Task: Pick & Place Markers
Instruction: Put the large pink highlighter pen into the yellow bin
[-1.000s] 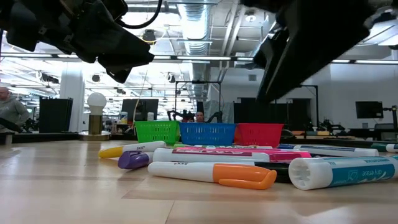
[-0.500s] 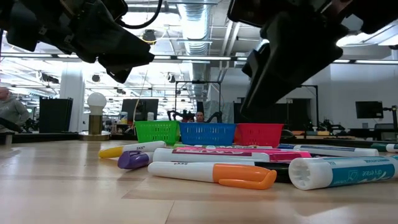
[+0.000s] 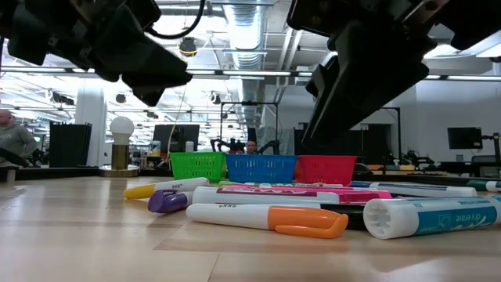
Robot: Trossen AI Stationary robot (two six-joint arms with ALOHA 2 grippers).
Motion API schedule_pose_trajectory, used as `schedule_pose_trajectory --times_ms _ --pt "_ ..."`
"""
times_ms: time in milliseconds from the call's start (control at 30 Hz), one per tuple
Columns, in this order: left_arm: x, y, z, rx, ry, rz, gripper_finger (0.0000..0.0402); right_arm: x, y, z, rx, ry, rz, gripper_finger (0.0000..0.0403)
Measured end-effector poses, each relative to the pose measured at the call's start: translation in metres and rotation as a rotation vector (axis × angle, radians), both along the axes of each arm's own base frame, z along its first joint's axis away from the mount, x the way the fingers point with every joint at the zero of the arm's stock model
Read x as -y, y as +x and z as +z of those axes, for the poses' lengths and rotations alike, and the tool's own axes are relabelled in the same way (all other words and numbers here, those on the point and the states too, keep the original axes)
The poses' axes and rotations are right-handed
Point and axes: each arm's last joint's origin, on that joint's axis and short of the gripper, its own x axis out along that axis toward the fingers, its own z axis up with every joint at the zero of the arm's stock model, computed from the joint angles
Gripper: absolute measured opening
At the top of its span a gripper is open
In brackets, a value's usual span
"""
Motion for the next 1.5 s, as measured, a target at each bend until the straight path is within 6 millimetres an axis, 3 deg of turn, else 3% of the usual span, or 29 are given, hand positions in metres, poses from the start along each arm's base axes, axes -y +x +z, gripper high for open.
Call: schedule_pose_trajectory --times_ms 567,1067,1500 --pt "0.000 0.000 0.000 -0.002 0.012 0.003 0.0106 -0.034 -0.027 -0.003 -0.002 -0.068 -0.089 0.0102" --pt "0.006 -0.004 -0.003 -0.030 -0.052 -0.003 0.0106 -0.019 -0.010 -0.036 -0.061 -0.116 -0.101 0.0102" --pt "0.006 -0.004 -0.003 -0.028 -0.050 -0.002 0.0106 -0.013 -0.007 -0.037 -0.082 -0.099 -0.126 0.0102"
